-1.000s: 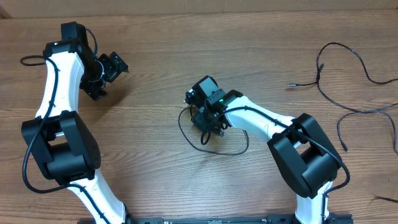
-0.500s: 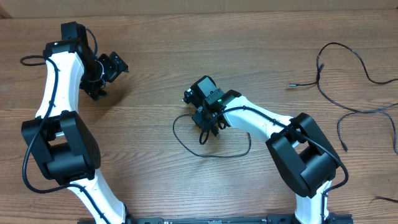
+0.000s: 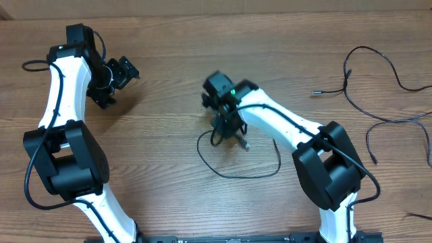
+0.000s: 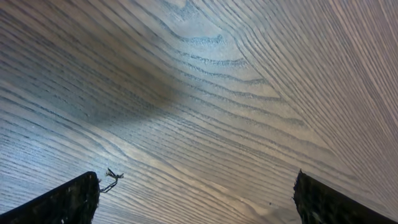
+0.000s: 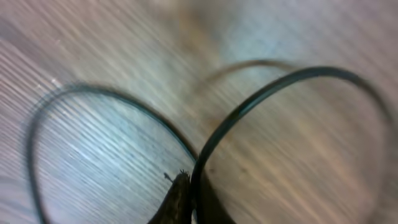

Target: Untangle cables

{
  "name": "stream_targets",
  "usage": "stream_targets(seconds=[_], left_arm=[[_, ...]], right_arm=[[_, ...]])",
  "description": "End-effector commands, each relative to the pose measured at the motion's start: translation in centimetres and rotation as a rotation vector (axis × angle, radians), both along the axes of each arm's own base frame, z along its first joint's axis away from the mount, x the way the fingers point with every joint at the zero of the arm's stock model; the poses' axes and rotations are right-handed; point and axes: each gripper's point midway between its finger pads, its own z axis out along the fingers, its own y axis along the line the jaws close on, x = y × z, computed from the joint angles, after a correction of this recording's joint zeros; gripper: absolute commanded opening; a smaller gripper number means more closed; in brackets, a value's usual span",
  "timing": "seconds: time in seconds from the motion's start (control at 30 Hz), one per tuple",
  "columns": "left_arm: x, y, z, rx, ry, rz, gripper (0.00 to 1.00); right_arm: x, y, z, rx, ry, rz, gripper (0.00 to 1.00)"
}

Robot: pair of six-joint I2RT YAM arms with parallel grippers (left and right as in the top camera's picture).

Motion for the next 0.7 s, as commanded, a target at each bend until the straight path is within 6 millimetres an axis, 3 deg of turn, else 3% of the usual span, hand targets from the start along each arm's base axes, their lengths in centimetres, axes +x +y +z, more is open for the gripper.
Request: stream_targets(seconds=[0.0,0.3,0.5,0.67], left_arm=[[-0.2,-0.1,0.2,0.008,-0.003,-0.013,1.0],[-0.2,-0.1,0.2,0.008,-0.003,-0.013,1.0],[-0.2,-0.1,0.2,0.008,-0.003,-0.013,1.0],[-0.2,-0.1,0.2,0.008,-0.003,-0.013,1.0]], right_arm=[[4.0,1.2,8.8,0.079,-0.208,-0.042,0.04],[8.8,0.9,24.8,0.198,-0.6,-0.131,0.04],[12.0,-0.9,32.1,0.258,-0.829,-0.242,0.04],[15.3,-2.9,36.8,0.36,-0.997,-0.334,0.04]])
